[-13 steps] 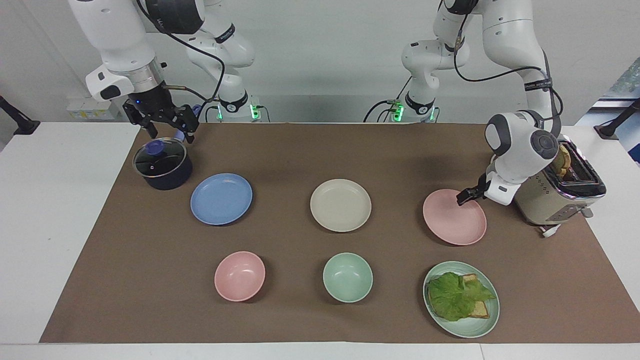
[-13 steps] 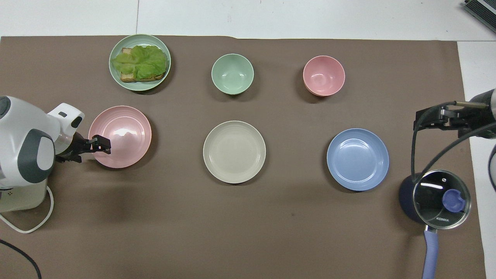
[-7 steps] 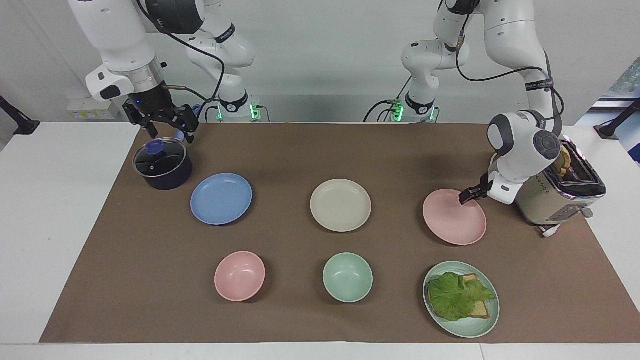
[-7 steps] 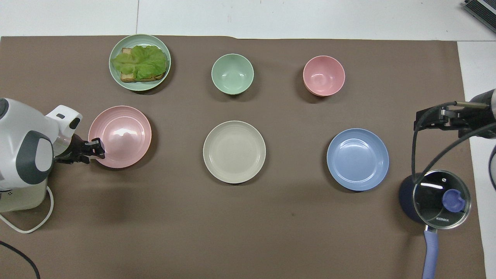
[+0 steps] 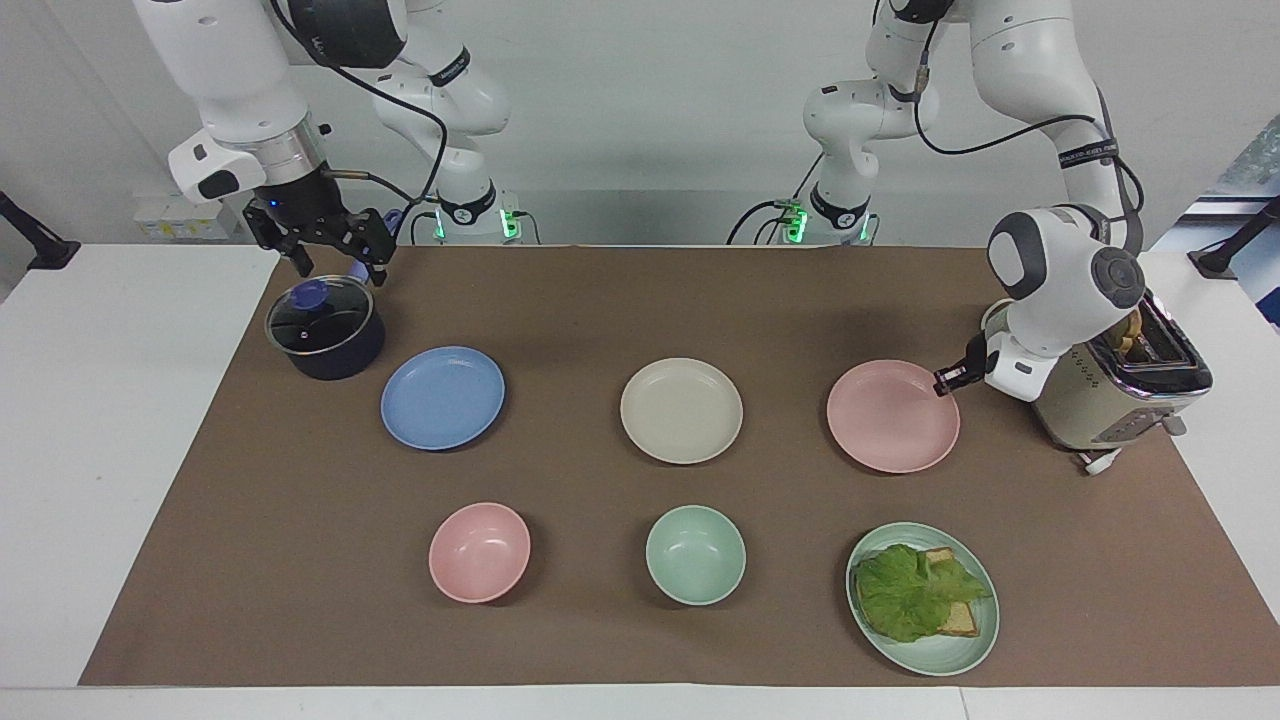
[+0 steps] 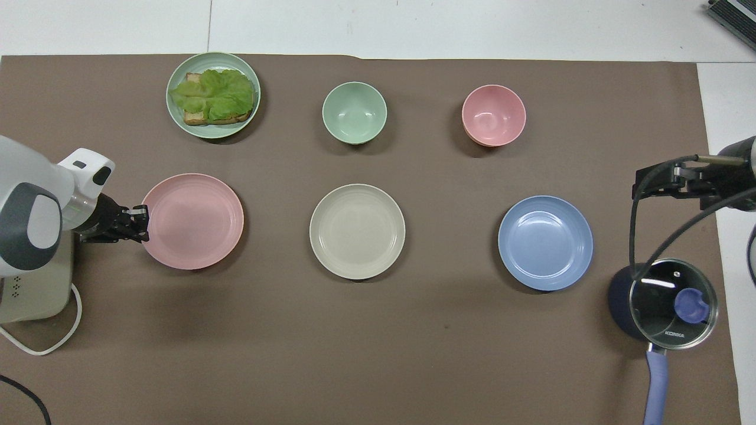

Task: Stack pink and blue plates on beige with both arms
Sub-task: 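Carry the pink plate onto the beige plate and release it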

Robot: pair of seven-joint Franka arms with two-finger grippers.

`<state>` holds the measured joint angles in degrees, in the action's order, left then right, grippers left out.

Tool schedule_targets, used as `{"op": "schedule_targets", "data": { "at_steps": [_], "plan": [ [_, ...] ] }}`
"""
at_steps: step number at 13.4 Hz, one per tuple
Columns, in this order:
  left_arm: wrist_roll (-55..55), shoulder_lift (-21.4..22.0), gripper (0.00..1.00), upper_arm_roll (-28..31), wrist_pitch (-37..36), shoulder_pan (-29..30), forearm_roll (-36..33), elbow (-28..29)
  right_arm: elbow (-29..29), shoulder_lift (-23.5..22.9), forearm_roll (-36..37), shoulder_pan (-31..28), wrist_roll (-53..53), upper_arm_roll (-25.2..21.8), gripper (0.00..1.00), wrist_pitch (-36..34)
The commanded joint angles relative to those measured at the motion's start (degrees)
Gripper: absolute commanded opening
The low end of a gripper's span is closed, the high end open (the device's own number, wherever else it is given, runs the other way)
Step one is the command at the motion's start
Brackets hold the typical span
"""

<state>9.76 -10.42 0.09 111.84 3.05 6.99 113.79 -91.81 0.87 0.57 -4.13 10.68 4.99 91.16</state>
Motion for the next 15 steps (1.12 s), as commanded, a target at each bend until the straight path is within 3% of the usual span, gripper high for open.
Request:
{"op": "schedule_targets", "data": {
  "at_steps": [1, 4, 6, 8, 11, 15],
  "plan": [
    [0.5, 0.3, 0.0, -0.2, -8.1, -0.1, 3.4, -6.5, -2.1, 1.6, -1.5, -1.0, -2.1, 0.3, 1.0, 1.4],
    [4.5, 0.3, 0.0, -1.2, -15.3, -0.9, 8.7, -13.9, -2.1, 1.6, -1.5, -1.0, -2.0, 0.3, 1.0, 1.4],
    [9.8, 0.8, 0.0, -5.2, -13.5, -2.3, 8.7, -13.7, -2.1, 1.6, -1.5, -1.0, -2.1, 0.2, 1.0, 1.4],
    [14.2, 1.2, 0.0, -5.4, -11.4, -8.3, 8.8, -12.5, -2.1, 1.6, -1.5, -1.0, -2.3, 0.1, 1.0, 1.4],
    [18.2, 1.1, 0.0, -5.4, -3.6, -16.4, 8.8, -7.3, -2.4, 1.7, -1.5, -1.1, -3.2, -0.2, 1.0, 1.5],
    [18.1, -1.2, 0.0, -5.4, 8.9, -22.4, 8.8, -1.9, -2.5, 1.8, -1.5, -1.1, -3.2, -0.2, 1.0, 2.0]
  ]
}}
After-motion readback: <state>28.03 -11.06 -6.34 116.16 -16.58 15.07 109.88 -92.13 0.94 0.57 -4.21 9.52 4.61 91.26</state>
